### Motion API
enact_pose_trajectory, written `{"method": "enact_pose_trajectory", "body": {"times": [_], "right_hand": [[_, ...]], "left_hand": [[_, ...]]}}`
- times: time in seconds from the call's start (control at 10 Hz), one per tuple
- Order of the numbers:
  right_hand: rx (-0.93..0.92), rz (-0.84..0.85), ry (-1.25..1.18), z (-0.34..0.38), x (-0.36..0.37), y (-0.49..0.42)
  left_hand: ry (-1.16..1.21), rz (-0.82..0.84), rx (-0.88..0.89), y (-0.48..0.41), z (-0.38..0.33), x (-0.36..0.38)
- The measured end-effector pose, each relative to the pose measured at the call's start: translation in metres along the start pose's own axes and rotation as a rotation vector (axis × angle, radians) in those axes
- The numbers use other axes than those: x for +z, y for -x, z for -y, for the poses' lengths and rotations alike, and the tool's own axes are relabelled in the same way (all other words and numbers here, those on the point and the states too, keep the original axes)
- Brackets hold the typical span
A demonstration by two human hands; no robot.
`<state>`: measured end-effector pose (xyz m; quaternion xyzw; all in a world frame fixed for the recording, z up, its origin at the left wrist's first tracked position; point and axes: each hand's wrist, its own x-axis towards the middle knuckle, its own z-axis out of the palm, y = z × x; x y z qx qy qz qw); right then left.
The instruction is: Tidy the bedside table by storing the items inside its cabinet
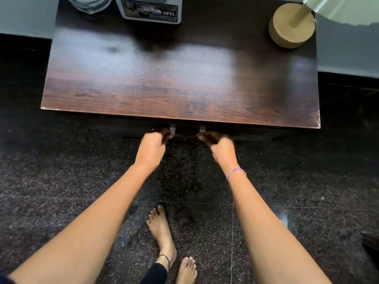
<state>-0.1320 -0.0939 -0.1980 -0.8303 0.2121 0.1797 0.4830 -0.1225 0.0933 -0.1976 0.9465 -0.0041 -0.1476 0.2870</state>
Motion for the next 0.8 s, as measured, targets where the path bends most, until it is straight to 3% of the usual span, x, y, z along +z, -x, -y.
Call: {"method": "enact_pose_trajectory", "body": {"times": [0.4,0.6,0.7,0.8], "right_hand": [[-0.031,-0.024,-0.049,0.006,0.002,-0.001],[0.077,-0.022,0.066,0.018,0.003,0.006],[0.141,-0.026,0.353,0.020,-0.001,0.015],[0.046,-0.064,0.398,0.029,-0.004,0.036]], "left_hand": [[0.031,0.004,-0.016,-0.002,0.004,0.003],[-0.297,0.184,-0.056,0.004,-0.011,-0.010],[-0.405,0.197,-0.013,0.005,-0.024,-0.025],[-0.493,0.125,0.093,0.013,-0.030,-0.038]]}}
